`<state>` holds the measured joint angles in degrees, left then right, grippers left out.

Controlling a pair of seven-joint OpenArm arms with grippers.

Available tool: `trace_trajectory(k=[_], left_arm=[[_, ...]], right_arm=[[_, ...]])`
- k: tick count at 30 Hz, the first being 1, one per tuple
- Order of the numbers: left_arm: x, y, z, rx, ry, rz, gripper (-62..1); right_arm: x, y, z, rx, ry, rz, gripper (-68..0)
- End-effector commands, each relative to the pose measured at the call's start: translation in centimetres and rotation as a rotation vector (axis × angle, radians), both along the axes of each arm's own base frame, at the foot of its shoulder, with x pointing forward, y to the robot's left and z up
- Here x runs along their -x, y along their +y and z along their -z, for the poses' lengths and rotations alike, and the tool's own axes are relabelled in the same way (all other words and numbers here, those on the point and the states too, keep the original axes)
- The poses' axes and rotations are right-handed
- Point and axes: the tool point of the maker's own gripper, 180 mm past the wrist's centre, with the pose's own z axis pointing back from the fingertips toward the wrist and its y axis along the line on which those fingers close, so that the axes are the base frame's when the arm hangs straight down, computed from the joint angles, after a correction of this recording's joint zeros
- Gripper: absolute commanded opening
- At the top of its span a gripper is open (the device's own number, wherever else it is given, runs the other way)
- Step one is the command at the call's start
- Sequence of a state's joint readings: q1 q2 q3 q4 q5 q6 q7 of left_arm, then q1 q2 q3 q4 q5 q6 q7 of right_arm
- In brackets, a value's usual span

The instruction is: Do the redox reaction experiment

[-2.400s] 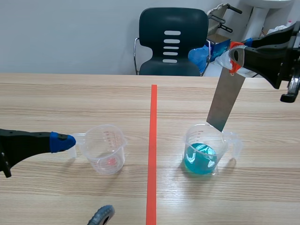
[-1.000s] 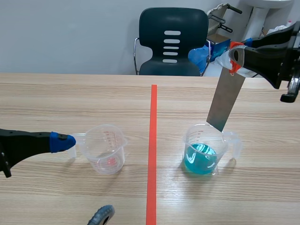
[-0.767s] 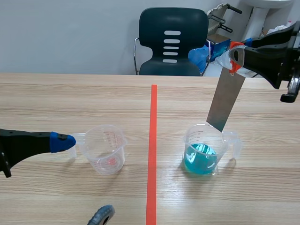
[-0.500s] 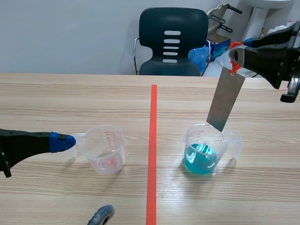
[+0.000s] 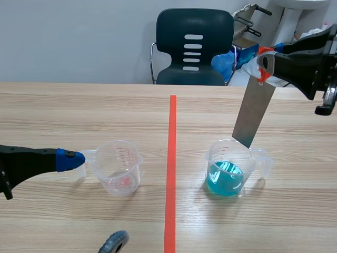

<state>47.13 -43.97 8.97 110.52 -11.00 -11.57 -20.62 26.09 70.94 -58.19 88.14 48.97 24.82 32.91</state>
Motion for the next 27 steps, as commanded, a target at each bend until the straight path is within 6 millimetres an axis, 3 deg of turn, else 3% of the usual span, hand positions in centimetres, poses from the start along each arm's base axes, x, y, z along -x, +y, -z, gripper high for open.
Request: trace_trajectory(k=[1, 17, 27], left_arm=[[0.2, -0.5, -0.9, 0.038, -0.010, 0.005, 1.4], [0.2, -0.5, -0.9, 0.038, -0.010, 0.005, 1.4], [0.2, -0.5, -0.9, 0.039, -0.010, 0.005, 1.4]], right_arm=[[-0.2, 0.0, -1.2, -0.017, -0.026, 0.001, -66.7], [-0.2, 0.0, -1.3, -0.022, -0.030, -0.001, -66.7], [0.0, -0.5, -2.7, -0.040, -0.062, -0.012, -66.7]])
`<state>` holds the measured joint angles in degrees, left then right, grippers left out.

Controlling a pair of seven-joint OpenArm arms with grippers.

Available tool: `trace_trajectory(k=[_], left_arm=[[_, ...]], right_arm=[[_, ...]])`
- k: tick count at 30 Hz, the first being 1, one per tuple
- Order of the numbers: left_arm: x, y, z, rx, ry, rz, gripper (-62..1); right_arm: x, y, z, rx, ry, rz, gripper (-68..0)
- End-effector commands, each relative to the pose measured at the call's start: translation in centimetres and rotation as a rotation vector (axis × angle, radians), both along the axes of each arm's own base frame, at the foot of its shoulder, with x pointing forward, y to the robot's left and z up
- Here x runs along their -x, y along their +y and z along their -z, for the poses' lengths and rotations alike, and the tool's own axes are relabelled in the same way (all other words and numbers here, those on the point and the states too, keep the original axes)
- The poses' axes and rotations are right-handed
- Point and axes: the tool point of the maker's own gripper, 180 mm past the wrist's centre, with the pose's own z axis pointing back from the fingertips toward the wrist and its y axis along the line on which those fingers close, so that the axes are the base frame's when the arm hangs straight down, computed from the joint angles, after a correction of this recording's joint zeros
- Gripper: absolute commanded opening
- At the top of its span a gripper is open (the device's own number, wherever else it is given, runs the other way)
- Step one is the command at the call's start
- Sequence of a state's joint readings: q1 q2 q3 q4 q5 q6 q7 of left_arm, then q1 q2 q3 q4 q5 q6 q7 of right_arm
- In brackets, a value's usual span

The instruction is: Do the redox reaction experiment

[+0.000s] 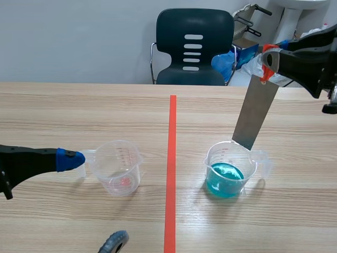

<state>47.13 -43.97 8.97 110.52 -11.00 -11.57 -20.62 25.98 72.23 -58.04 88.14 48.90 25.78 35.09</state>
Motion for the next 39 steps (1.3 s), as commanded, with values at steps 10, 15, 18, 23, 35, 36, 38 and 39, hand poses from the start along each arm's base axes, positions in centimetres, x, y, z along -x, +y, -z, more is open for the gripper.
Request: trace_trajectory(k=[10, 15, 18, 23, 35, 36, 38, 39], left_arm=[[0.2, -0.5, -0.9, 0.039, -0.010, 0.005, 1.4], [0.2, -0.6, -1.3, 0.055, -0.022, 0.006, 1.4], [0.2, -0.6, -1.4, 0.060, -0.026, 0.006, 1.4], [0.2, -0.6, -1.4, 0.059, -0.025, 0.006, 1.4], [0.2, -0.6, -1.4, 0.059, -0.025, 0.006, 1.4], [0.2, -0.6, -1.4, 0.059, -0.025, 0.006, 1.4], [0.2, -0.6, -1.4, 0.059, -0.025, 0.006, 1.4], [0.2, -0.6, -1.4, 0.059, -0.025, 0.006, 1.4]], right_arm=[[0.8, 0.4, -3.8, -0.041, -0.087, -0.040, -66.7], [1.0, 0.3, -4.5, -0.044, -0.106, -0.047, -66.7], [1.4, 0.3, -5.0, -0.049, -0.117, -0.056, -66.7], [2.1, 0.2, -6.1, -0.056, -0.136, -0.075, -66.7], [2.7, -0.3, -7.2, -0.058, -0.154, -0.080, -66.7], [2.8, -0.2, -7.2, -0.059, -0.149, -0.085, -66.7], [3.0, -0.1, -7.1, -0.064, -0.134, -0.101, -66.7], [3.1, 0.0, -7.0, -0.065, -0.128, -0.107, -66.7]])
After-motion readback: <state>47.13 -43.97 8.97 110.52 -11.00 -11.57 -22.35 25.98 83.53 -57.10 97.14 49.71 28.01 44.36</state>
